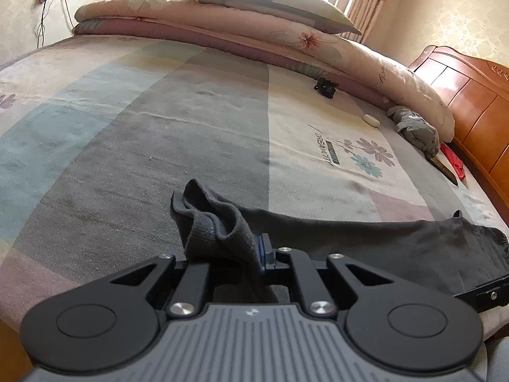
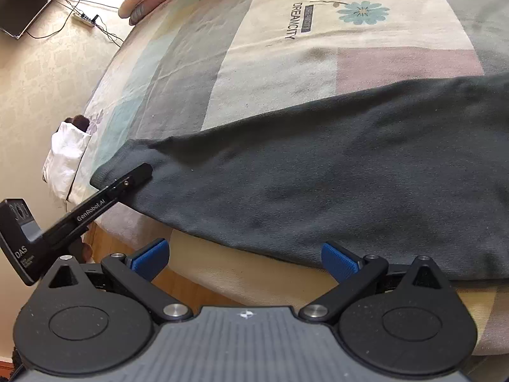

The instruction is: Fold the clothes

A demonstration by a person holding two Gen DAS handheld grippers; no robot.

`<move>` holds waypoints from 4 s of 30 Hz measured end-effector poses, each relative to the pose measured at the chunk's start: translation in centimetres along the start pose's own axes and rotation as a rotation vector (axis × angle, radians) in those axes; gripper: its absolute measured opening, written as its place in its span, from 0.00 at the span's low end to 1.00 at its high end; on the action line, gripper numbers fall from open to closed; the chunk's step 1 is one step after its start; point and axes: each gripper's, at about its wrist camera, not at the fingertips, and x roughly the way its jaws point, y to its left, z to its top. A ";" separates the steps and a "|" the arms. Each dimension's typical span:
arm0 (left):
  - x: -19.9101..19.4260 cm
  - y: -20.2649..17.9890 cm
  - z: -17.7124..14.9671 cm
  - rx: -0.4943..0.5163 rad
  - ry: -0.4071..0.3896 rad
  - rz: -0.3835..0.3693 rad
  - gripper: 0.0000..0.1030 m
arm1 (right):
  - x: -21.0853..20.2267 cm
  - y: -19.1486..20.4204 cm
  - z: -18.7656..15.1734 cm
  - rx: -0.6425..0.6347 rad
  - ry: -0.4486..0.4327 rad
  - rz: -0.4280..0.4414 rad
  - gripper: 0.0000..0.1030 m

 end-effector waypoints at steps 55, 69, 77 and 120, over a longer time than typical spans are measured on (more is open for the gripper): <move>3.6 -20.1 1.5 0.283 0.066 -0.301 0.07 | -11.1 -12.8 -1.8 0.271 -0.283 0.083 1.00; 8.2 -21.9 -1.7 0.291 0.185 -0.367 0.08 | -11.4 -12.7 -2.1 0.273 -0.300 0.042 1.00; 7.7 -21.3 -1.4 0.249 0.195 -0.520 0.23 | -11.9 -13.0 -2.0 0.288 -0.315 0.023 1.00; 6.7 -13.5 -1.1 0.180 0.143 -0.343 0.35 | -3.1 -16.5 -1.1 0.254 -0.196 0.448 1.00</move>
